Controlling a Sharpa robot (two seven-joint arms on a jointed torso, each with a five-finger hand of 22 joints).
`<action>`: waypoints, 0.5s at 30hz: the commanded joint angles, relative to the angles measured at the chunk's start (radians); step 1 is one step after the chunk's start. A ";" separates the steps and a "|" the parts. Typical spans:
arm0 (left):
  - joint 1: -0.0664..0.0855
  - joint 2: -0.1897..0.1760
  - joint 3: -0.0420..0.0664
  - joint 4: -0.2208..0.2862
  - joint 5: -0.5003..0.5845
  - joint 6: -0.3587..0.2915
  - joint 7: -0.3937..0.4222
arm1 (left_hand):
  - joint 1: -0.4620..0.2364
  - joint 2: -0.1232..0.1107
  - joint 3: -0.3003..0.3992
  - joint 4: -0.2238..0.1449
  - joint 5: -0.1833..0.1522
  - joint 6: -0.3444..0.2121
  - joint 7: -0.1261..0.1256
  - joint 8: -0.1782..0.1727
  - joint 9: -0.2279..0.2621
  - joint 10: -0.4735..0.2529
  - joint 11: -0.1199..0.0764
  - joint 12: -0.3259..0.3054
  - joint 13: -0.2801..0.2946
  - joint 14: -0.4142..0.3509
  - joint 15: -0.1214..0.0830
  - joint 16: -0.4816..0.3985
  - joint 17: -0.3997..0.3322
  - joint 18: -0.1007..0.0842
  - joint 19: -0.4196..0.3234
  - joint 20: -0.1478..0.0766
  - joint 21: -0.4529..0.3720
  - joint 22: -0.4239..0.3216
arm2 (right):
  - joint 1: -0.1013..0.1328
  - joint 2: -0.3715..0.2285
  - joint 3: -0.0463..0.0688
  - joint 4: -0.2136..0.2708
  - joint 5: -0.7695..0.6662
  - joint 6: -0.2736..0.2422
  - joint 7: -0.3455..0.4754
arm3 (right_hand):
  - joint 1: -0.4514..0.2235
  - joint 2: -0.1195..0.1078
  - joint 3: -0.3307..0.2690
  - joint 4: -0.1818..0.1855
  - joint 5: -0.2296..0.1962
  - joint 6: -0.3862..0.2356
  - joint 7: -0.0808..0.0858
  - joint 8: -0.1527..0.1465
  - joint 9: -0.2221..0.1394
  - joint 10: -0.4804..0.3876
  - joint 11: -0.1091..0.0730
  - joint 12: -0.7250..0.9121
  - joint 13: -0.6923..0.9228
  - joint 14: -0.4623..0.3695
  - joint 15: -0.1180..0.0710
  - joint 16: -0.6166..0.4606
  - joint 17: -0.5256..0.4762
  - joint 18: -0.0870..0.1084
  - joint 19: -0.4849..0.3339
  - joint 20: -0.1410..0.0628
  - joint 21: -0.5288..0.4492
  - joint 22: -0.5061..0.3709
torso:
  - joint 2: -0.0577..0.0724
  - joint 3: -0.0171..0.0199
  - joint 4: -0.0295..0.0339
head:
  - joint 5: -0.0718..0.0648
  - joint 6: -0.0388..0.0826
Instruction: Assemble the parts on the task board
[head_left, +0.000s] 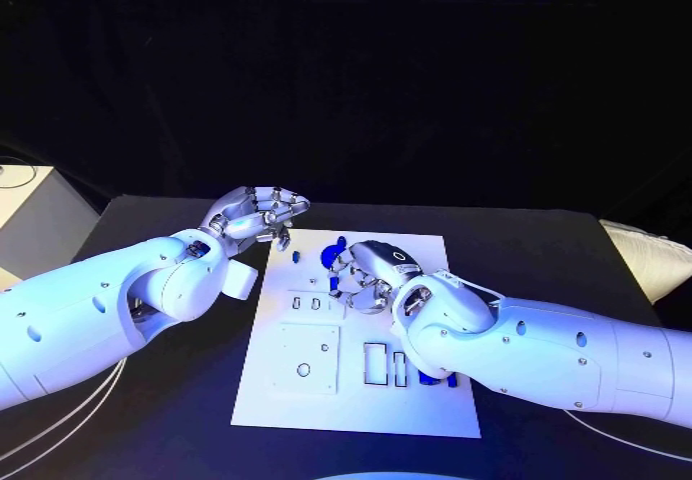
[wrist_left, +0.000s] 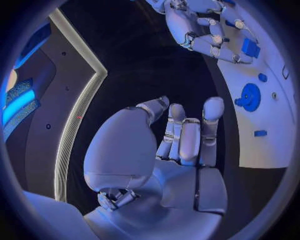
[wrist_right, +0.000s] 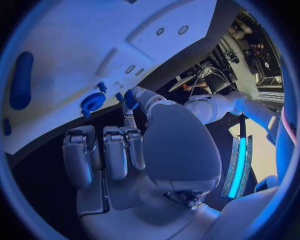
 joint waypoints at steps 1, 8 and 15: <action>0.000 0.004 0.000 -0.001 -0.008 0.028 -0.043 | -0.012 0.000 0.001 0.011 0.001 -0.008 -0.002 0.025 0.011 0.068 -0.003 0.113 0.130 0.049 -0.003 0.051 0.090 -0.021 0.061 -0.002 0.063 0.104 | -0.012 0.015 -0.001 -0.008 -0.081 0.011 -0.084 | -0.014 0.000 0.007 -0.001 -0.010 -0.003 -0.001 0.018 0.036 0.102 -0.006 0.001 0.261 0.106 -0.005 0.004 0.263 -0.007 0.105 -0.006 0.005 0.263 | 0.002 -0.0005 0.0044 | 0.000 -0.001; 0.000 0.006 0.000 -0.002 -0.044 0.065 -0.079 | -0.021 0.004 0.005 0.028 0.001 -0.021 -0.005 0.033 0.012 0.111 -0.008 0.157 0.176 0.117 -0.009 0.103 0.212 -0.055 0.176 -0.010 0.165 0.297 | -0.033 0.045 -0.004 -0.024 -0.108 0.008 -0.115 | -0.017 0.000 0.008 0.000 -0.013 -0.004 -0.001 0.019 0.037 0.103 -0.006 0.002 0.262 0.106 -0.005 0.004 0.263 -0.007 0.105 -0.006 0.005 0.263 | 0.003 -0.0005 0.0061 | 0.001 -0.007; 0.000 0.008 0.000 -0.001 -0.083 0.083 -0.101 | -0.027 0.001 0.008 0.036 0.001 -0.030 -0.003 0.025 0.008 0.086 -0.007 0.134 0.133 0.127 -0.009 0.108 0.228 -0.059 0.194 -0.012 0.180 0.322 | -0.042 0.067 -0.008 -0.051 -0.124 0.010 -0.121 | -0.018 -0.002 0.008 -0.002 -0.015 -0.006 -0.001 0.019 0.037 0.103 -0.006 0.002 0.262 0.106 -0.005 0.004 0.263 -0.007 0.105 -0.006 0.005 0.263 | 0.003 0.0002 0.0036 | 0.004 -0.014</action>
